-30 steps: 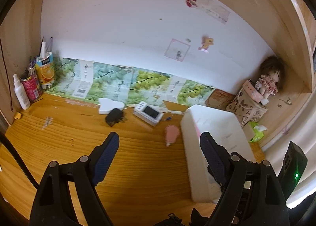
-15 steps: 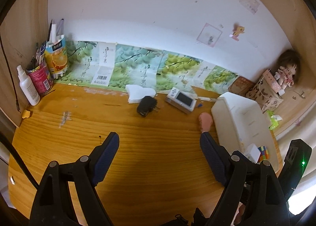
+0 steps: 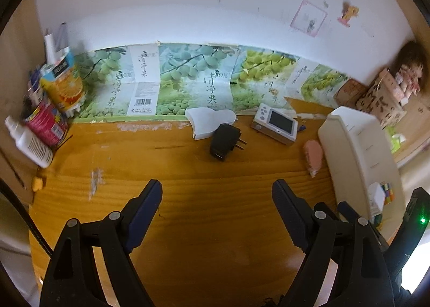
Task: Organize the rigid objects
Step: 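Withdraw both tools from the tray toward the black plug and pink tape dispenser, then grasp the black plug with the left tool while the right tool grasps the pink tape dispenser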
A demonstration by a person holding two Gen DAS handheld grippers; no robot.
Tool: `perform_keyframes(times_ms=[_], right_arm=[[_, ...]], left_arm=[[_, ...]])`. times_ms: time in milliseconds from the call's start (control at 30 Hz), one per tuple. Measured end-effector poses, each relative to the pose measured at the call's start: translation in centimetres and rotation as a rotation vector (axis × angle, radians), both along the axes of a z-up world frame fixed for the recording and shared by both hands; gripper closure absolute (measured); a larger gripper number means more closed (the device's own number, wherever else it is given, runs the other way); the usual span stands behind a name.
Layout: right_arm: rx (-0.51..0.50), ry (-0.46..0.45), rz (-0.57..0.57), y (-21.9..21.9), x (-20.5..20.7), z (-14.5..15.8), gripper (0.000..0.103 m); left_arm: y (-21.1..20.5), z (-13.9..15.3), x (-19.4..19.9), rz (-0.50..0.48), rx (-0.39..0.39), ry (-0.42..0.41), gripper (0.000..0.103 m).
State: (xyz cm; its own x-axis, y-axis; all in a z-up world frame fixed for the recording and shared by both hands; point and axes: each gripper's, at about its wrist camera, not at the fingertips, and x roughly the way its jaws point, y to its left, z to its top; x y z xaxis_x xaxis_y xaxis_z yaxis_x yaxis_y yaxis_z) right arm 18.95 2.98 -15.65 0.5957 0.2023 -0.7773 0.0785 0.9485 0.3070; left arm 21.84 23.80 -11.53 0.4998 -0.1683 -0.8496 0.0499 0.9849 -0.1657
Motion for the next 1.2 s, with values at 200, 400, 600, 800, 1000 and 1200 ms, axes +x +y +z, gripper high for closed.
perform_keyframes(times_ms=[200,400,600,800,1000,1200], right_arm=[[-0.134,-0.009,-0.064,1.2,2.1,-1.2,0.022],[-0.253,-0.041,-0.096,2.1,4.2,-2.1,0.022],[-0.323,-0.031,-0.088,2.7,5.8,-3.6,0.022],[-0.326,-0.021,-0.117,2.0,7.1,-4.2,0.022],[-0.264,-0.004,-0.195,0.8,8.7,-4.6,0.022],[-0.269,0.009,-0.195,1.0,9.7,-5.2,0.022]], left_arm=[[-0.7,-1.5,2.6,-0.042,0.004,0.044,0.017],[-1.2,-3.7,5.5,-0.027,-0.023,0.086,0.017],[-1.2,-5.5,7.8,0.008,-0.061,0.122,0.017],[-1.6,-6.7,9.3,0.009,-0.064,0.142,0.017],[-1.8,-7.8,10.3,0.006,-0.049,0.163,0.017],[-1.8,-8.7,11.3,0.013,-0.034,0.178,0.018]])
